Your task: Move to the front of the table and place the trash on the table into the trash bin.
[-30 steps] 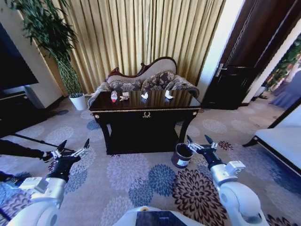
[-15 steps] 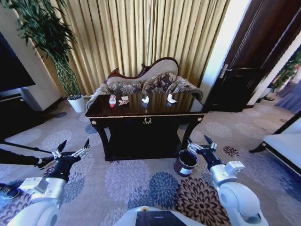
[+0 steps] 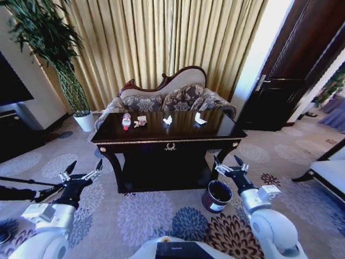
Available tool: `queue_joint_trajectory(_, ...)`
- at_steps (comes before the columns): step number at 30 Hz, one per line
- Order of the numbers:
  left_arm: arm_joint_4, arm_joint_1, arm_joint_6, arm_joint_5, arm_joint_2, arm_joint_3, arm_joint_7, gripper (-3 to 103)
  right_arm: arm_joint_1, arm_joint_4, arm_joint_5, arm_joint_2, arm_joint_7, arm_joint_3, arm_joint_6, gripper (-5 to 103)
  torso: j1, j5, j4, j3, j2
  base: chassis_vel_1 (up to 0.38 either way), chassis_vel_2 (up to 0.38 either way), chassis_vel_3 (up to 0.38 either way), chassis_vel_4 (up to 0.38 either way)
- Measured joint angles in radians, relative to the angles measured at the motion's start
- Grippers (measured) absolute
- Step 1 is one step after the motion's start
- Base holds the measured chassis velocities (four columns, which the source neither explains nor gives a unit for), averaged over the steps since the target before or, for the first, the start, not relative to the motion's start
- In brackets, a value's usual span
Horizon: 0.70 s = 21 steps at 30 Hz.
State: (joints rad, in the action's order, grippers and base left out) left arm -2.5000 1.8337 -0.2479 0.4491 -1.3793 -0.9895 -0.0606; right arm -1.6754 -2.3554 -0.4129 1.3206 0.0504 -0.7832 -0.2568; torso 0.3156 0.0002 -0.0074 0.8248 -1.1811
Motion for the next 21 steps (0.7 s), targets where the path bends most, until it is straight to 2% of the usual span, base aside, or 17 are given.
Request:
queue_joint_trajectory(13, 0.0, 0.0, 0.001, 0.0, -0.002, 0.0, 0.0, 100, 0.0, 0.002, 0.001, 0.002, 0.001, 0.004, 0.003, 100, 0.0, -0.0003, 0.0, 0.0, 0.0, -0.151, 0.148, 0.152, -0.15)
queue_joint_trajectory(21, 0.0, 0.001, 0.001, 0.019, -0.002, -0.002, 0.001, 100, 0.002, -0.003, -0.004, -0.002, 0.003, 0.012, -0.008, 100, 0.001, -0.0002, -0.0001, 0.0, 0.0, -0.054, 0.069, 0.066, -0.056)
